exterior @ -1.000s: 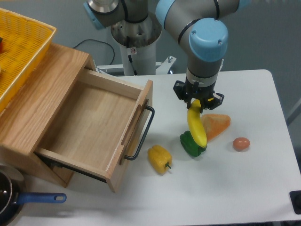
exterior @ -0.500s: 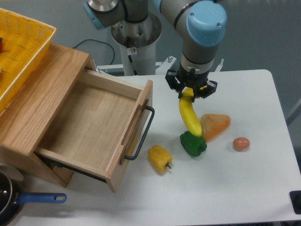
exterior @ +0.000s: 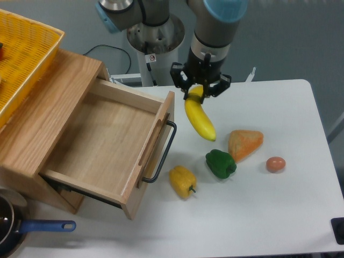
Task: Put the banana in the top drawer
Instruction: 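Lift the yellow banana up off the green pepper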
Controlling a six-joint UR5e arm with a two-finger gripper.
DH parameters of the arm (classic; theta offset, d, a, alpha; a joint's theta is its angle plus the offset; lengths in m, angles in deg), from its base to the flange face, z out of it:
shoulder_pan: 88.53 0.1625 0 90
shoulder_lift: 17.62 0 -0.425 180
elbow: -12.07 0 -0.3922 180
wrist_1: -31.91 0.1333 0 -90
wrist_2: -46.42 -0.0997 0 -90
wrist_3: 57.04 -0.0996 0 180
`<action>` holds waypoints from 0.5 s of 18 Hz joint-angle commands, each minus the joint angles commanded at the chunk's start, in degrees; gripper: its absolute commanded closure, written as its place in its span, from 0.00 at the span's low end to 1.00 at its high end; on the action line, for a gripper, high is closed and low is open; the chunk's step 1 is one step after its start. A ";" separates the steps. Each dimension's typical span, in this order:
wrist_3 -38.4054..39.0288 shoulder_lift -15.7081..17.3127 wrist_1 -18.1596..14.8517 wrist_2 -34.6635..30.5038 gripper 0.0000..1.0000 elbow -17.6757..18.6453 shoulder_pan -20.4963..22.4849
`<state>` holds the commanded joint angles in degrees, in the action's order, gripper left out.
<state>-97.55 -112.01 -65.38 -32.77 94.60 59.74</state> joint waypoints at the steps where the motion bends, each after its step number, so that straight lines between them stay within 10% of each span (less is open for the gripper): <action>1: 0.00 0.35 -0.53 0.00 0.60 -0.09 0.00; 9: 0.88 2.46 -4.40 3.42 0.60 -2.11 0.00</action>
<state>-96.68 -109.55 -69.78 -29.34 92.49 59.74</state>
